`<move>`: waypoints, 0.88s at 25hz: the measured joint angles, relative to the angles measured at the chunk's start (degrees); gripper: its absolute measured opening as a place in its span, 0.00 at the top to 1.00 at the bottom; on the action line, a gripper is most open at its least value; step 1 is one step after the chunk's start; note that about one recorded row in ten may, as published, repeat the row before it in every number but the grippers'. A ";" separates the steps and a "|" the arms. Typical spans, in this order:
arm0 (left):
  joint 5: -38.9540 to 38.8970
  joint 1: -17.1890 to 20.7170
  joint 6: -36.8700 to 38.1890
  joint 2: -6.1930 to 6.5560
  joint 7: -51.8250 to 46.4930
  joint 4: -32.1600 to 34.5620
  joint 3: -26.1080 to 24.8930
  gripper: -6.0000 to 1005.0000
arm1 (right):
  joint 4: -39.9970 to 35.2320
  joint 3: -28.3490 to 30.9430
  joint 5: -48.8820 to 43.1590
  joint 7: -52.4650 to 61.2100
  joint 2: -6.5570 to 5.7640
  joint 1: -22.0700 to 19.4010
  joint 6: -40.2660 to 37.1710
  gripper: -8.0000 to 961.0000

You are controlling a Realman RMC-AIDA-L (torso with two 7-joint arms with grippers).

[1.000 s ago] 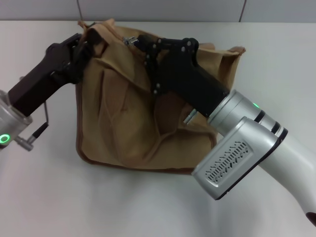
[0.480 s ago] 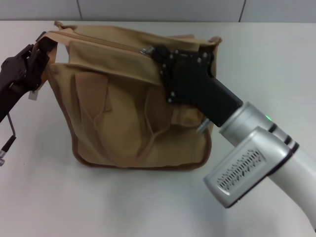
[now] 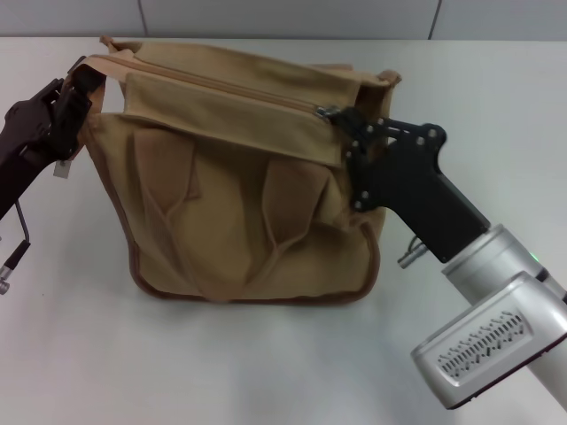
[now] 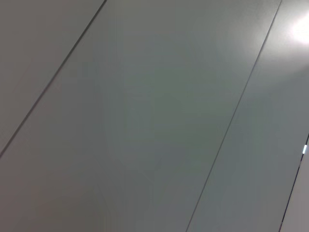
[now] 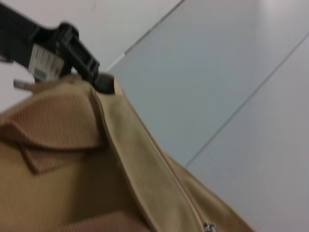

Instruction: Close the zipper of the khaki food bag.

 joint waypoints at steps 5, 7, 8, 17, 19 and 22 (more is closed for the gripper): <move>0.14 -0.08 -0.01 -0.02 -0.14 -0.01 0.14 0.93 | -0.38 -0.69 2.24 3.72 0.01 -1.85 -4.86 0.99; 0.22 -0.07 0.08 0.00 0.04 0.10 0.51 0.93 | -0.49 -0.73 2.34 9.15 -0.05 -2.62 -9.25 0.99; 0.21 -0.02 0.19 0.01 0.18 0.30 0.67 0.92 | -0.72 -0.69 2.38 12.13 -0.20 -2.83 -11.39 0.98; 0.13 1.20 1.88 0.15 -0.13 2.57 2.09 0.90 | -2.65 -0.69 2.70 24.65 -0.15 -2.87 -14.69 0.86; -0.08 1.86 5.51 0.19 -0.26 3.52 1.86 0.85 | -3.08 -0.71 2.50 26.86 -0.17 -2.62 -14.66 0.78; -0.55 2.36 10.05 0.37 -1.00 4.55 1.38 0.71 | -3.68 -0.72 2.44 27.91 -0.17 -2.38 -14.85 0.67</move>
